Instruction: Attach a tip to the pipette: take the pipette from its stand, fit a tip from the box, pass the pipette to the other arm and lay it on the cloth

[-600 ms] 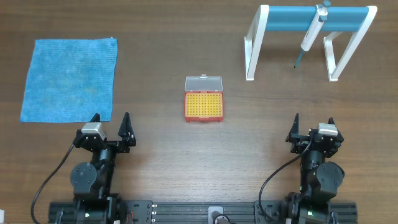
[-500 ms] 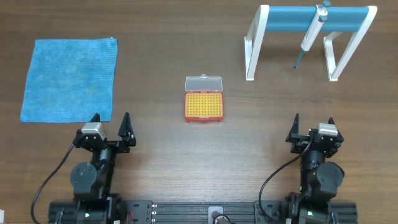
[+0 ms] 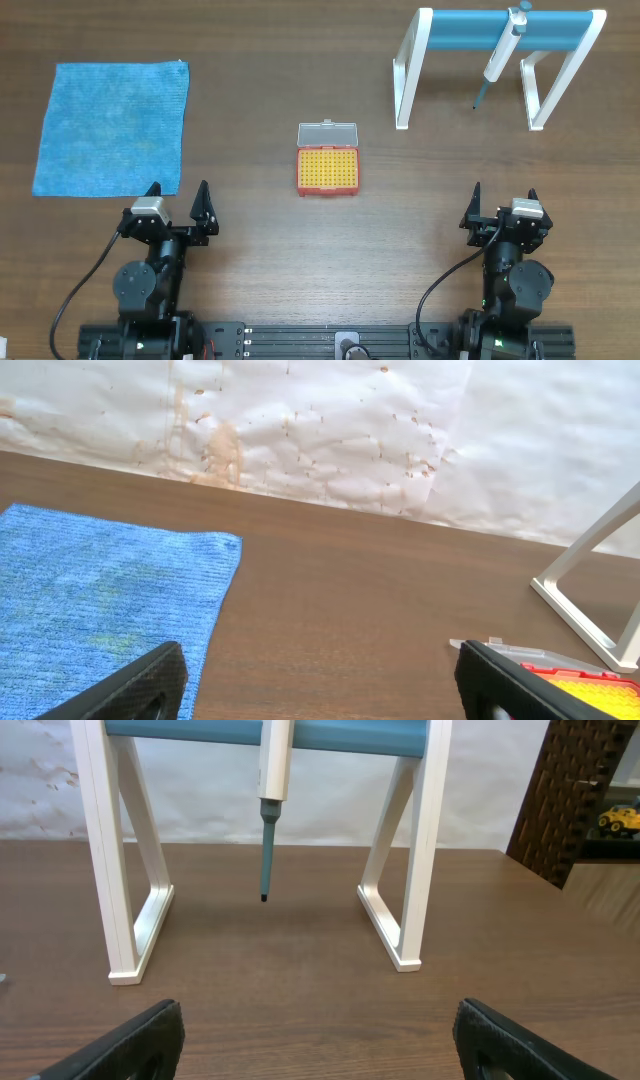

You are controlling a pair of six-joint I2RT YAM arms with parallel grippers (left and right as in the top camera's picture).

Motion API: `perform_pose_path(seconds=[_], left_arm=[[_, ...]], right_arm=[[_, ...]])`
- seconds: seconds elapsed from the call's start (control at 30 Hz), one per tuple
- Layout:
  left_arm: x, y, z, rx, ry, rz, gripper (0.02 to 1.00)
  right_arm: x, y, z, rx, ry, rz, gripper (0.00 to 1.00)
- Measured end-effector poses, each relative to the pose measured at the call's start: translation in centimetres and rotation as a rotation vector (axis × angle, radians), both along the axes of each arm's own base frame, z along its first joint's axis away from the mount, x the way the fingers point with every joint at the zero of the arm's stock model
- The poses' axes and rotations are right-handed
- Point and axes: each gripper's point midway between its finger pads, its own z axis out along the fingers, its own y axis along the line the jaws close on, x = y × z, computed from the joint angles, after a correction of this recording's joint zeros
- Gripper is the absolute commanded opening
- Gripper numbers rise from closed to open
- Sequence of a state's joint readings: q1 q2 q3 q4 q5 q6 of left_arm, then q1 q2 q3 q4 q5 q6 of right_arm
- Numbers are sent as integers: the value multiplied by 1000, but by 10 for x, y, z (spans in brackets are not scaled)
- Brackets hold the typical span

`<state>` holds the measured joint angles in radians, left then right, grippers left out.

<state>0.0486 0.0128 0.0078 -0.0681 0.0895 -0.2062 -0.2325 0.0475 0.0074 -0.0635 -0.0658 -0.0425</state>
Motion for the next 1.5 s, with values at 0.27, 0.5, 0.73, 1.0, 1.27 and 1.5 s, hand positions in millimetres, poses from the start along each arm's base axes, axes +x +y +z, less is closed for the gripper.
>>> perform_pose_path(seconds=[0.27, 0.5, 0.73, 1.0, 1.27, 1.5], left_arm=[[0, 0, 0, 0, 0, 0, 869], [0, 0, 0, 0, 0, 0, 866], [0, 0, 0, 0, 0, 0, 866], [0, 0, 0, 0, 0, 0, 866], [0, 0, 0, 0, 0, 0, 866], [0, 0, 0, 0, 0, 0, 869]], right_arm=[[0, 0, 0, 0, 0, 0, 873], [0, 0, 0, 0, 0, 0, 873], [0, 0, 0, 0, 0, 0, 873], [0, 0, 0, 0, 0, 0, 873], [0, 0, 0, 0, 0, 0, 873], [2, 13, 1, 50, -11, 66, 873]])
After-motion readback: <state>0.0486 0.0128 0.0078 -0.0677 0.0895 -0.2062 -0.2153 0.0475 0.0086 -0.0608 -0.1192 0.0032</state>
